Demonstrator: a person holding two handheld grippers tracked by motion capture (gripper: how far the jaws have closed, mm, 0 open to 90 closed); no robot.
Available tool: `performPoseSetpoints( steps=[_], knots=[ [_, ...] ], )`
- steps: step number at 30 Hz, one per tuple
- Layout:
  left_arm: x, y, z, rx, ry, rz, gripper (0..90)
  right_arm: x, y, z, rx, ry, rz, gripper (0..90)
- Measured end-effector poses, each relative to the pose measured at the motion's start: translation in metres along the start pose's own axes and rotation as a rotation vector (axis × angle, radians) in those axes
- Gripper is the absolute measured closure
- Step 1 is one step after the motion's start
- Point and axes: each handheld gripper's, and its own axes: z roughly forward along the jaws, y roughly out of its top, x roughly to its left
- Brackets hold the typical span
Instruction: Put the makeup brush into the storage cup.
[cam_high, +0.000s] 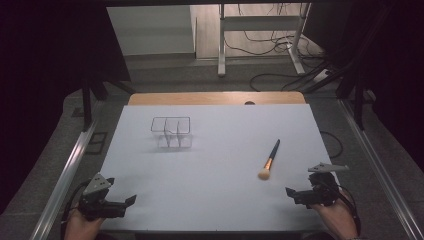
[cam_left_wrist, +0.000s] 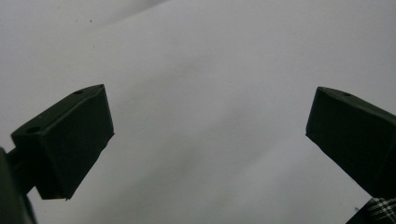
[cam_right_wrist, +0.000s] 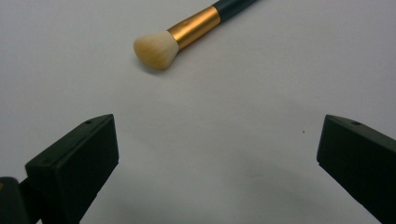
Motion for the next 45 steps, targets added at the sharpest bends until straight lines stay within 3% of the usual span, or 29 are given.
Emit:
performPoseSetpoints(
  steps=[13, 45],
  knots=[
    [-0.001, 0.000, 0.000, -0.001, 0.007, 0.004, 0.8, 0.001, 0.013, -0.001, 0.008, 0.035, 0.021, 0.0],
    [-0.004, 0.001, 0.002, 0.018, 0.016, 0.035, 0.7, -0.010, 0.047, 0.014, 0.075, -0.023, -0.013, 0.0]
  ],
)
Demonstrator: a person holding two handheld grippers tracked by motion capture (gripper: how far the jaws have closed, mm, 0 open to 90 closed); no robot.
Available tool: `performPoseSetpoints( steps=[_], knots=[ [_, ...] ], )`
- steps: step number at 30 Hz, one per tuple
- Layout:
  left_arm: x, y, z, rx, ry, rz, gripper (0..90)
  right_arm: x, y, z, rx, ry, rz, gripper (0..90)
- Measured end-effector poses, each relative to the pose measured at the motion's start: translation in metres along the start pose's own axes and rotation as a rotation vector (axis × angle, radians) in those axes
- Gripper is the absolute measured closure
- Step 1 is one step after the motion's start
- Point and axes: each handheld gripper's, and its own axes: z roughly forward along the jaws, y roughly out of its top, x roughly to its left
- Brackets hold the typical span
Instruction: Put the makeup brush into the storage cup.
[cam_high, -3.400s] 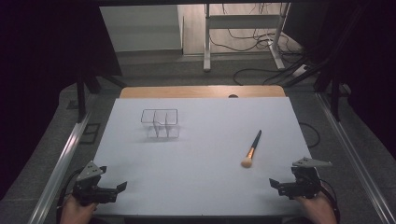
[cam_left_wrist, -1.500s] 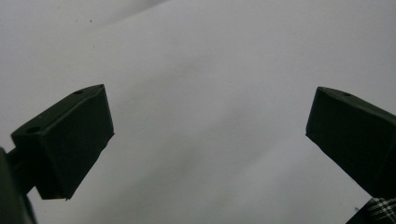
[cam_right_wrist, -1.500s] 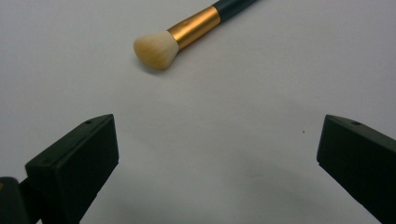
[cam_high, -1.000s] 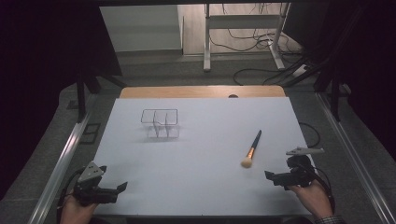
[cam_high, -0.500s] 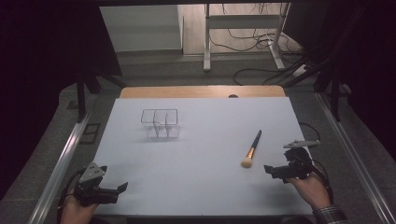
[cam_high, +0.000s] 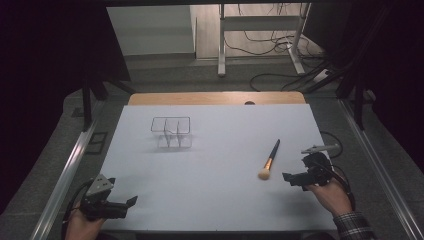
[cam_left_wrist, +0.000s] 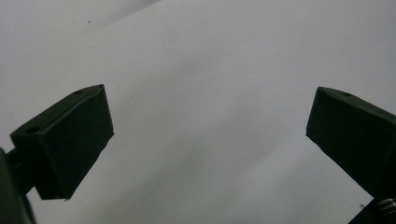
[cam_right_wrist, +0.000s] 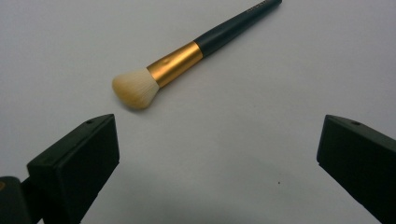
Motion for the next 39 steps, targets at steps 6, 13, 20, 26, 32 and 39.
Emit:
performPoseSetpoints(
  steps=[6, 13, 20, 26, 32, 39],
  knots=[
    [0.000, 0.000, 0.000, 0.001, 0.001, 0.006, 0.7, -0.001, 0.004, 0.006, 0.027, -0.004, -0.015, 0.0],
    [0.000, 0.000, 0.000, 0.000, 0.003, 0.007, 0.7, -0.001, 0.013, 0.008, 0.032, -0.008, -0.025, 0.0],
    [-0.001, 0.001, 0.000, 0.014, 0.002, 0.005, 0.8, -0.004, 0.019, 0.013, 0.044, -0.009, -0.019, 0.0],
    [0.000, 0.001, 0.001, 0.015, 0.002, 0.005, 0.8, -0.006, 0.024, 0.016, 0.046, -0.012, -0.018, 0.0],
    [0.000, 0.001, 0.001, 0.014, 0.003, 0.005, 0.8, -0.008, 0.031, 0.019, 0.057, -0.020, -0.019, 0.0],
    [0.000, 0.001, 0.001, 0.017, 0.002, 0.003, 0.8, -0.012, 0.041, 0.021, 0.065, -0.035, -0.012, 0.0]
  ],
)
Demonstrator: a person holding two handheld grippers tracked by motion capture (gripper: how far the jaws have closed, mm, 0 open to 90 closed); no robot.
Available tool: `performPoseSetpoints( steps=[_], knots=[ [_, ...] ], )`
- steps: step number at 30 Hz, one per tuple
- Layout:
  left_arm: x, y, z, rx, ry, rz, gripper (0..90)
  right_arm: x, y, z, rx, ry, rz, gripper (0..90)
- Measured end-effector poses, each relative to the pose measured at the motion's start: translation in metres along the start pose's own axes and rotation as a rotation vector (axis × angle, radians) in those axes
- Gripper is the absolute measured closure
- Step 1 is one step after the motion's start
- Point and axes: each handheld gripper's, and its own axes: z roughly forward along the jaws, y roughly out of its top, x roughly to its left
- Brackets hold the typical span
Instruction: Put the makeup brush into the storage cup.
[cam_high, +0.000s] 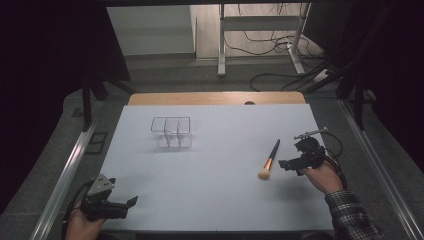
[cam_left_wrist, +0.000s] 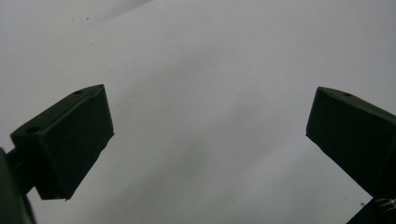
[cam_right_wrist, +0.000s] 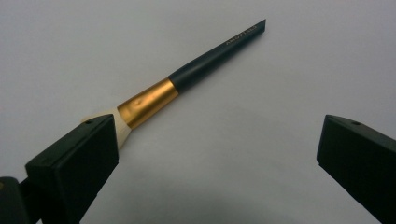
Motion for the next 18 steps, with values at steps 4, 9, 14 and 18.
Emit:
performPoseSetpoints(
  steps=[4, 9, 14, 18],
  knots=[
    [0.000, 0.000, 0.000, 0.000, 0.000, 0.000, 0.8, -0.004, 0.005, 0.002, 0.008, -0.003, 0.008, 0.0],
    [0.000, 0.000, 0.000, 0.001, 0.001, 0.001, 0.8, -0.006, 0.009, 0.006, 0.016, 0.008, 0.022, 0.0],
    [0.000, 0.000, 0.000, 0.001, 0.001, 0.003, 0.8, -0.005, 0.012, 0.011, 0.029, 0.008, 0.023, 0.0],
    [0.000, 0.000, 0.000, 0.001, 0.002, 0.004, 0.8, -0.003, 0.016, 0.015, 0.040, 0.008, 0.026, 0.0]
  ],
)
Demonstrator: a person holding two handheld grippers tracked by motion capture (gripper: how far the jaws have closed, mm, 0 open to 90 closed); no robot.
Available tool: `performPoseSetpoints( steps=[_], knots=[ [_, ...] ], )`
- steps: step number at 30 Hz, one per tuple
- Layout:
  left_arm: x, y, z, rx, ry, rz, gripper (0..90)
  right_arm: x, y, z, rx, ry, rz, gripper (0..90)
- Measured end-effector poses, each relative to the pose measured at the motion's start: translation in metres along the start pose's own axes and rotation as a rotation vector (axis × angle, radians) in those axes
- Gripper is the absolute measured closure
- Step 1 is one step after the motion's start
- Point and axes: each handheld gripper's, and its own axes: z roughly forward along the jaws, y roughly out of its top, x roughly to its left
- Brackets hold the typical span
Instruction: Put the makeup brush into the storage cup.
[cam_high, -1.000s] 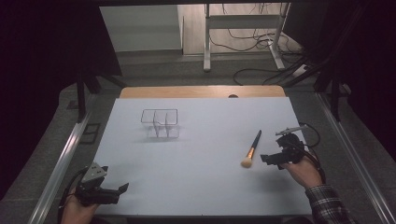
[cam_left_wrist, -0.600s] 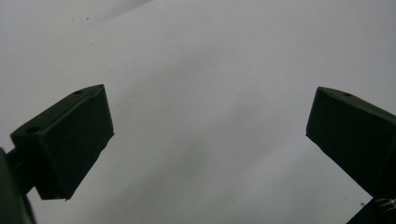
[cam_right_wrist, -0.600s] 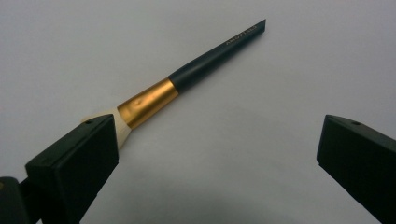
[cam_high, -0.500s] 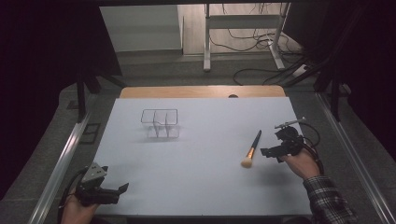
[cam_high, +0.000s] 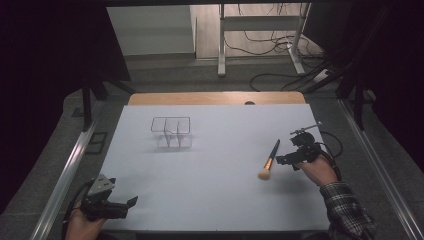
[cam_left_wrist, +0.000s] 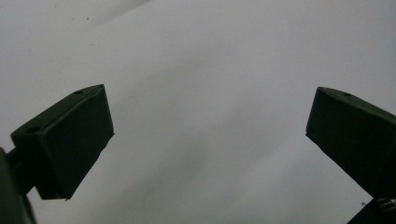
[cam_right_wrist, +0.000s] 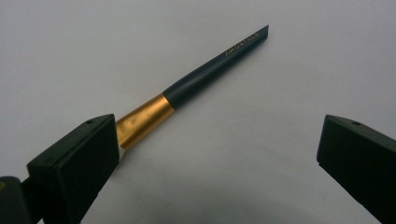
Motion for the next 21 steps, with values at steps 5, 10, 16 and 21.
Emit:
performPoseSetpoints(
  steps=[5, 10, 16, 21],
  knots=[
    [0.000, 0.000, 0.000, -0.001, 0.000, 0.000, 0.8, 0.003, 0.005, 0.004, 0.013, 0.002, 0.004, 0.0],
    [0.000, 0.000, 0.000, -0.001, -0.001, 0.001, 0.9, 0.005, 0.011, 0.009, 0.020, 0.012, 0.016, 0.0],
    [0.000, 0.000, 0.000, -0.001, -0.002, 0.002, 0.8, 0.009, 0.018, 0.013, 0.032, 0.022, 0.026, 0.0],
    [0.000, 0.000, 0.000, 0.000, -0.002, 0.004, 0.9, 0.013, 0.024, 0.017, 0.043, 0.022, 0.019, 0.0]
  ],
)
